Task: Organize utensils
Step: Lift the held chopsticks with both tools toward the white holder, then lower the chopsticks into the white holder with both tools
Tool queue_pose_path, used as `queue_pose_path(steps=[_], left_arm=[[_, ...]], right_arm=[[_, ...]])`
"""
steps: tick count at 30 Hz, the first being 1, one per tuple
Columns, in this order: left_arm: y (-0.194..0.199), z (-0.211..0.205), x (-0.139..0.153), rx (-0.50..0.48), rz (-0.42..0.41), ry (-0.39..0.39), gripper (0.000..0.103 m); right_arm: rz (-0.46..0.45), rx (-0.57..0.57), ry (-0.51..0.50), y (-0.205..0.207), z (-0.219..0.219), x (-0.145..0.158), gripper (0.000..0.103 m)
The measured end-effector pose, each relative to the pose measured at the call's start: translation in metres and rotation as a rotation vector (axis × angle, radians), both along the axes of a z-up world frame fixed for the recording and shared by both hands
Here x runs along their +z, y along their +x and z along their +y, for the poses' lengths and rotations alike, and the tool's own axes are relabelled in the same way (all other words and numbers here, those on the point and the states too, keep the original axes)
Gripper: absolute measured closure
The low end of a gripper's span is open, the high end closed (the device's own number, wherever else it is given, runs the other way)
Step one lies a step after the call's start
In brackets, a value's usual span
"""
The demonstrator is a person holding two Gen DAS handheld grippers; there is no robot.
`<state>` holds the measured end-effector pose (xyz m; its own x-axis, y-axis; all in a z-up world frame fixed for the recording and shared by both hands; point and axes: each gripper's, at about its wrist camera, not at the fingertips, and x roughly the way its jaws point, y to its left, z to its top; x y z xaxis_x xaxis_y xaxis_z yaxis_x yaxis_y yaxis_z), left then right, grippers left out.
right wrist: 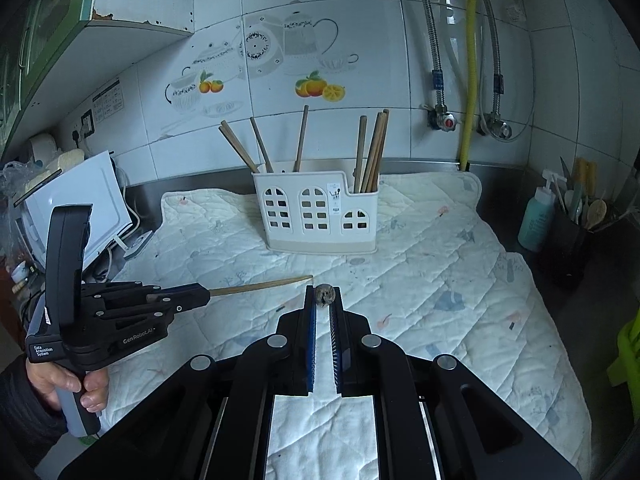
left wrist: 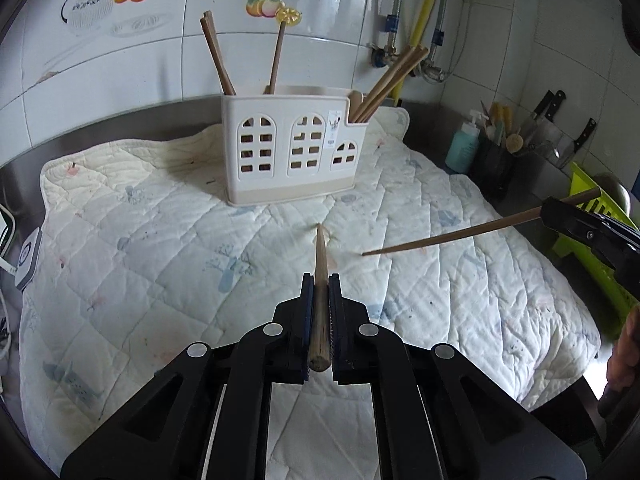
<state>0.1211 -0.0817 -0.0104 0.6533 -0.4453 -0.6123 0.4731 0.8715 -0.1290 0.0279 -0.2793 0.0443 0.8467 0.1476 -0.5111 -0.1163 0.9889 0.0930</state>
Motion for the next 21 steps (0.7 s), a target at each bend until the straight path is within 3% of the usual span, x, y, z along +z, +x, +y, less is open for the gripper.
queue_pose_path(steps=[7, 21], left_arm=[[0.010, -0.002, 0.014, -0.006, -0.039, 0.003, 0.098], [0.049, -0.006, 0.071, -0.025, -0.072, -0.026, 0.098]], right_arm=[[-0.005, 0.038, -0.004, 0.028, -0.006, 0.022, 0.096], [-0.087, 0.110, -0.016, 0.087, -0.015, 0.108, 0.096]])
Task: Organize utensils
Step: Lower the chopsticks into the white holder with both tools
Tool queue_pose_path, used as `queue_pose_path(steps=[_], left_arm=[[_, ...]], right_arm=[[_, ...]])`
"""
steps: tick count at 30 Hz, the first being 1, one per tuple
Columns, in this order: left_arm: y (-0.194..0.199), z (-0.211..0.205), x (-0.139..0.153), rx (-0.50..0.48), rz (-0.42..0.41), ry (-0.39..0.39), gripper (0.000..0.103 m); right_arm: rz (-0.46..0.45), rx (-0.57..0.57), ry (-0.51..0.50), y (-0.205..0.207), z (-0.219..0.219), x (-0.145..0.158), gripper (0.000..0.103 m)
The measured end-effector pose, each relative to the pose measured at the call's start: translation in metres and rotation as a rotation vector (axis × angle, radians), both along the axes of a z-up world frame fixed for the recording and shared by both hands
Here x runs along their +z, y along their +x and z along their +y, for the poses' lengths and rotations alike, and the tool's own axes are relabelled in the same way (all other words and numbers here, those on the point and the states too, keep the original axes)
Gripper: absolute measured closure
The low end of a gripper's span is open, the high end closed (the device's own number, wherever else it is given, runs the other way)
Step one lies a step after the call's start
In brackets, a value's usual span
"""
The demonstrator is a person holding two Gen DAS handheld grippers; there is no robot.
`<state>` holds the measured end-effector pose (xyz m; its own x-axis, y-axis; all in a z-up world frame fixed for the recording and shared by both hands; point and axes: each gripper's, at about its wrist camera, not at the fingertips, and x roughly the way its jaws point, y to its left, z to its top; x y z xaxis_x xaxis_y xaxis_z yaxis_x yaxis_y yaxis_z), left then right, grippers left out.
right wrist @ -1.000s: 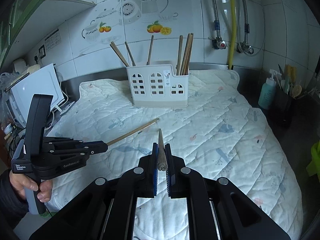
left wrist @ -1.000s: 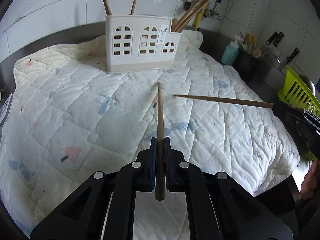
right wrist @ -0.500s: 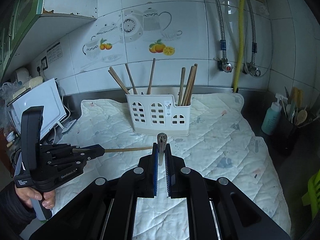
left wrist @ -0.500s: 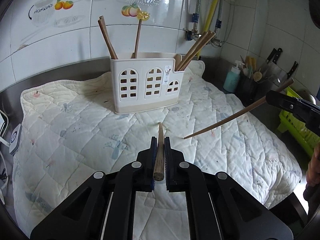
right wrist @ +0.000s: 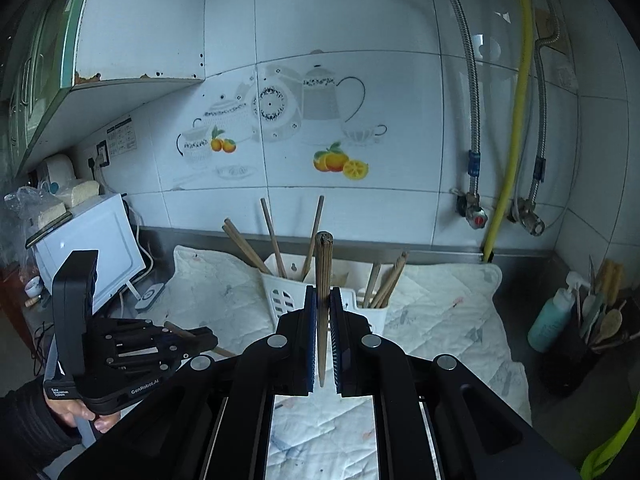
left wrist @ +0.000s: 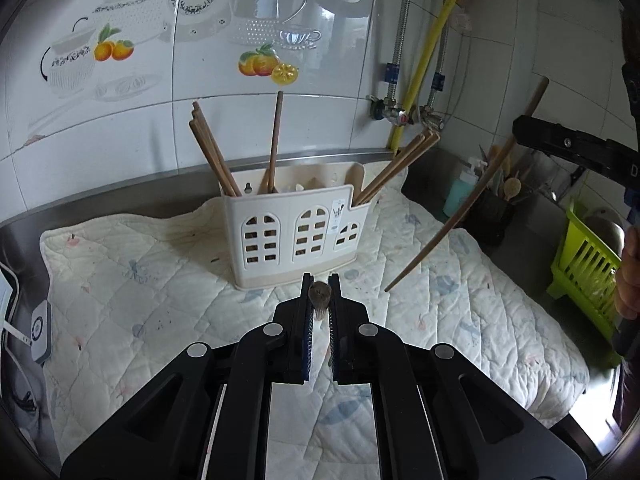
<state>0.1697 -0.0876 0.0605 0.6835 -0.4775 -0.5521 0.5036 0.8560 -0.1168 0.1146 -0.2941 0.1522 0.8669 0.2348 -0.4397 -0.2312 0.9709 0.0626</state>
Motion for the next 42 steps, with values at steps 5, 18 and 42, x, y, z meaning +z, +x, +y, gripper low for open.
queue_pose_path(steps=[5, 18, 42], left_arm=[[0.015, -0.005, 0.022, 0.001, -0.035, 0.010, 0.098], [0.031, -0.009, 0.046, -0.011, -0.069, -0.004, 0.098], [0.050, -0.015, 0.162, 0.091, -0.402, -0.076, 0.098]], right_arm=[[-0.043, 0.000, -0.023, 0.022, 0.002, 0.027, 0.096], [-0.084, -0.034, -0.022, 0.060, -0.008, 0.047, 0.096], [0.040, -0.082, -0.035, 0.130, -0.019, 0.002, 0.096]])
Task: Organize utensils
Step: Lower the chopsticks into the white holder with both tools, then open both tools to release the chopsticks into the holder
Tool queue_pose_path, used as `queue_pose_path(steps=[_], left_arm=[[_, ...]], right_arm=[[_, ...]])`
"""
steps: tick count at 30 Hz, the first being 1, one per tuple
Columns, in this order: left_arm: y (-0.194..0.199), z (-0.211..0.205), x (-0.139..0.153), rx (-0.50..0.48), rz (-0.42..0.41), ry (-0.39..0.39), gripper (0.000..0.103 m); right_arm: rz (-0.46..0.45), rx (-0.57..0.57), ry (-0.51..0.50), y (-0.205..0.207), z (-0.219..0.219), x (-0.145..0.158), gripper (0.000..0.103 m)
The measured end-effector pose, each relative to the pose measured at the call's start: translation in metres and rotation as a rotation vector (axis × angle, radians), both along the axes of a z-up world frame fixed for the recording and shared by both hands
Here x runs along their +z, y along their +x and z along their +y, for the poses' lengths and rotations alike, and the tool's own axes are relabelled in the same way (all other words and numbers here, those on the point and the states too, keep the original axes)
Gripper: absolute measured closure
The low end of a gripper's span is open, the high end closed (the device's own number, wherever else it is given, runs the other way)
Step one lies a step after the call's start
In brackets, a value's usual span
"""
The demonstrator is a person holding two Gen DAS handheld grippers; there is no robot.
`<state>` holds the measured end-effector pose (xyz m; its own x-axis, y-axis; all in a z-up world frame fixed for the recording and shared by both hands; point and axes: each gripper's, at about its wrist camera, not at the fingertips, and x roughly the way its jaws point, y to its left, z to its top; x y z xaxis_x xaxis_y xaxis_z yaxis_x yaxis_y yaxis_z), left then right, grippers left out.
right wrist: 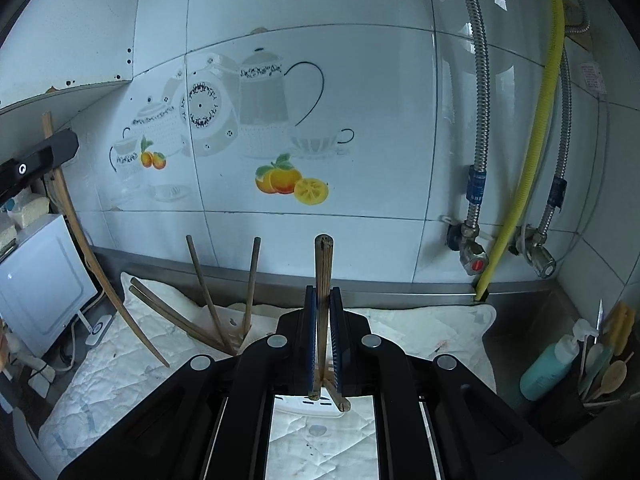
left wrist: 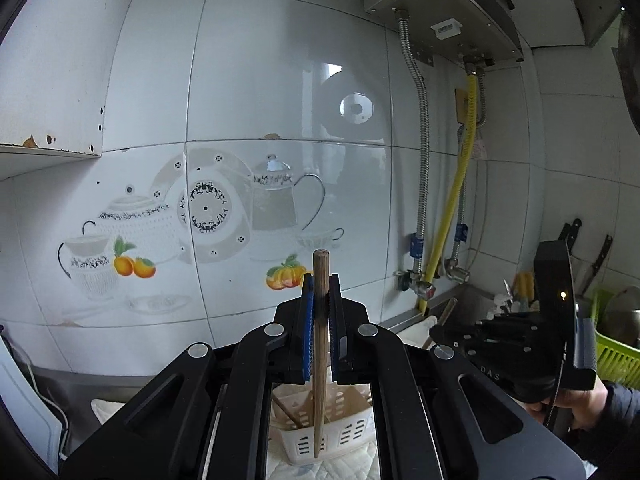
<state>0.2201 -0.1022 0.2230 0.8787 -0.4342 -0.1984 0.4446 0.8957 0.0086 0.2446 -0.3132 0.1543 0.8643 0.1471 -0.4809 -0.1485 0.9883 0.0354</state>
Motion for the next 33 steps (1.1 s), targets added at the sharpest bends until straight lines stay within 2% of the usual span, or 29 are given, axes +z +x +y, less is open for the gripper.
queue_pose_path(steps=[4, 12, 18, 22, 27, 31, 33], left_arm=[[0.016, 0.000, -0.003, 0.009, 0.026, -0.020, 0.098], [0.032, -0.009, 0.000, 0.037, -0.010, -0.006, 0.098], [0.051, -0.010, 0.000, 0.056, -0.021, -0.030, 0.098], [0.063, -0.011, -0.012, 0.067, 0.001, -0.047, 0.098], [0.080, -0.010, -0.034, 0.080, 0.086, -0.037, 0.098], [0.082, -0.007, -0.043, 0.076, 0.126, -0.032, 0.097], [0.078, -0.006, -0.045, 0.068, 0.129, -0.024, 0.094]], right_arm=[[0.006, 0.007, -0.012, 0.002, 0.001, -0.007, 0.096], [-0.002, 0.015, -0.019, 0.008, 0.002, -0.007, 0.096], [-0.013, 0.022, -0.034, 0.009, 0.003, -0.007, 0.096], [-0.010, 0.026, -0.033, 0.012, 0.002, -0.009, 0.096], [-0.009, 0.030, -0.032, 0.011, 0.003, -0.011, 0.095], [-0.031, 0.026, -0.042, 0.003, 0.004, -0.006, 0.085], [-0.041, 0.026, -0.043, -0.003, 0.005, -0.003, 0.085]])
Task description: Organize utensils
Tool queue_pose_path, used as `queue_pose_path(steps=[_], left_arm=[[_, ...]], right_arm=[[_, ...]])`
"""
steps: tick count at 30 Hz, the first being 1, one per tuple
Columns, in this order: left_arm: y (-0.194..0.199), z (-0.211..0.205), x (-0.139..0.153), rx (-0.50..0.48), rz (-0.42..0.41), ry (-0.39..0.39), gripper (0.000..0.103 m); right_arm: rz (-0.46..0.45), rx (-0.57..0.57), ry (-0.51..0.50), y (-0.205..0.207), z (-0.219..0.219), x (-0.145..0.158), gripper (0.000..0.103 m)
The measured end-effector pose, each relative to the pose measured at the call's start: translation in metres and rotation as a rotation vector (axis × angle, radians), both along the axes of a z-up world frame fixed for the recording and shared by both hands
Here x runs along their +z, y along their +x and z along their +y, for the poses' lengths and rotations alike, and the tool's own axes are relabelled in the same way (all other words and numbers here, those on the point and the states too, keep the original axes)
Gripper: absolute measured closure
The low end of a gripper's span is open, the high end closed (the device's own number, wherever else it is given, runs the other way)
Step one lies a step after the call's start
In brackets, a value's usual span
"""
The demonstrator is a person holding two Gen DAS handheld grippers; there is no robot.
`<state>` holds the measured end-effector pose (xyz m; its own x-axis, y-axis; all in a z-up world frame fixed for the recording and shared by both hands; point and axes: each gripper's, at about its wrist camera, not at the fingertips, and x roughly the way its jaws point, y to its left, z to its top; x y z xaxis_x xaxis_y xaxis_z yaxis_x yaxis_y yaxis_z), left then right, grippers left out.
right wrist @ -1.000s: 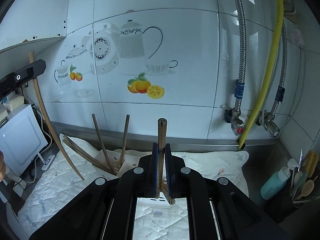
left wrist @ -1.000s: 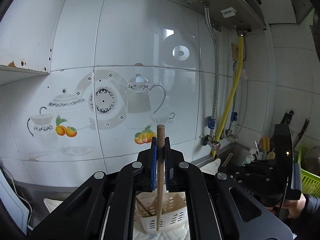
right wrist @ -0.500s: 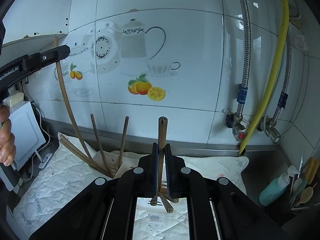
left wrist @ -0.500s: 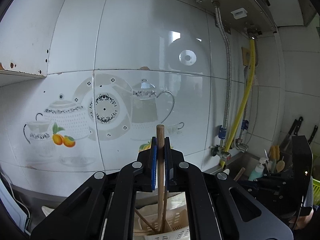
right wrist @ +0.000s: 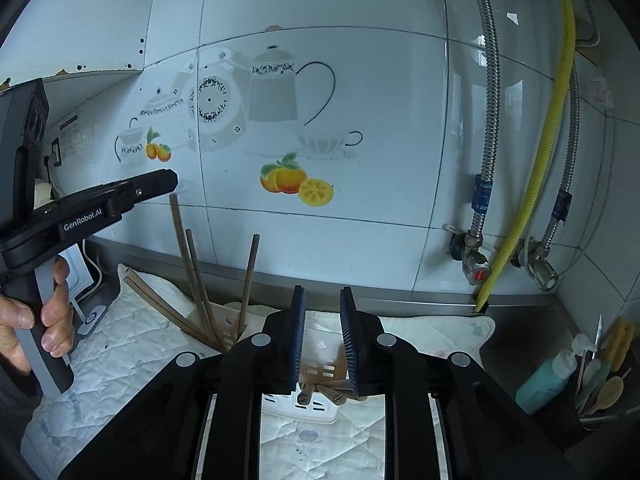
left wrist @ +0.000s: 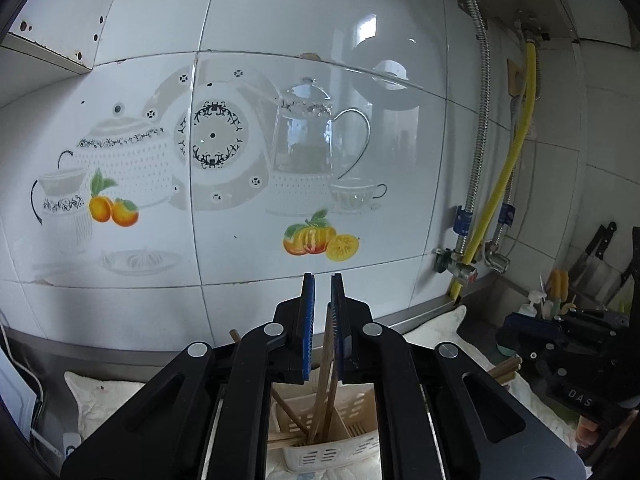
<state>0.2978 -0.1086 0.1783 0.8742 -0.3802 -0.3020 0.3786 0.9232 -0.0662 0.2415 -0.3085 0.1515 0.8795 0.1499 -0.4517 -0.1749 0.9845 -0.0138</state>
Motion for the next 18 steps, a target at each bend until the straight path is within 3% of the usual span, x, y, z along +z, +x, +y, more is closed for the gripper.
queue_pose_path(steps=[2, 4, 10, 12, 18], left_arm=[[-0.007, 0.000, 0.000, -0.004, 0.002, 0.010, 0.088], [-0.015, 0.002, 0.001, -0.003, -0.003, 0.010, 0.071], [-0.052, 0.015, 0.003, -0.015, -0.015, -0.003, 0.044], [-0.066, 0.019, 0.001, -0.019, -0.016, 0.000, 0.040], [-0.109, 0.034, -0.013, -0.008, -0.004, 0.034, 0.010]], right_arm=[[-0.008, 0.001, 0.005, -0.006, 0.000, 0.003, 0.084], [-0.019, 0.001, 0.008, -0.015, 0.001, 0.006, 0.081], [-0.040, 0.002, 0.001, -0.049, 0.005, 0.010, 0.071], [-0.041, 0.002, 0.002, -0.063, 0.006, 0.009, 0.070], [-0.036, -0.009, -0.007, -0.104, 0.013, -0.005, 0.062]])
